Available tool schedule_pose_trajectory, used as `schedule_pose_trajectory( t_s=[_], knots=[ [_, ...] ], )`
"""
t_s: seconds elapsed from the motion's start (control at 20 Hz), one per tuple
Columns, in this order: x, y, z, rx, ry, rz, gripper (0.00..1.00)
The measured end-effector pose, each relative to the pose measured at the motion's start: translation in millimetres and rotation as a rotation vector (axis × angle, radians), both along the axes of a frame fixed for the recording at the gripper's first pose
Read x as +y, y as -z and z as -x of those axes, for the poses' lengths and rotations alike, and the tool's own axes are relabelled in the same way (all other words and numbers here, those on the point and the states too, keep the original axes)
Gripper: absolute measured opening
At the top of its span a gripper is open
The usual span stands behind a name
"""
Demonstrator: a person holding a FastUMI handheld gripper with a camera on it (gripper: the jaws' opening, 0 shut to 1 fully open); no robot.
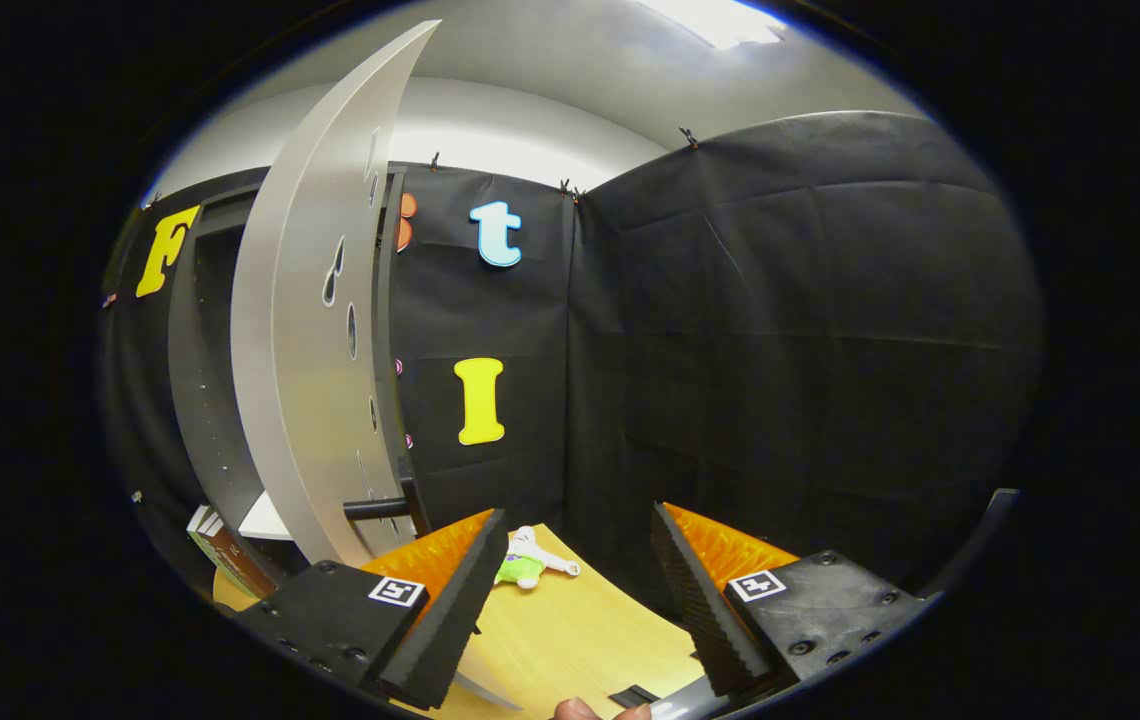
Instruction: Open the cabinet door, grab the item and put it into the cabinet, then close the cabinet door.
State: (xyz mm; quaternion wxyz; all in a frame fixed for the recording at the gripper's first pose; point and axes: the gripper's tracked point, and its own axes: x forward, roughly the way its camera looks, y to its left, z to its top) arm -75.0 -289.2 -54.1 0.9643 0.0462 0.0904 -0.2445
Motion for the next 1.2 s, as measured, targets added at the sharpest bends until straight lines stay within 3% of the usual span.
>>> schedule_pose_trajectory(
  t_s=[0.3,0.7,1.2],
  knots=[
    [27,-7,4,0.004,-0.041,0.038,0.94],
    [70,-3,1,-0.001,-0.106,-0.037,0.94],
    [161,1,-17,0.0,-0.331,-0.103,0.95]
  ],
)
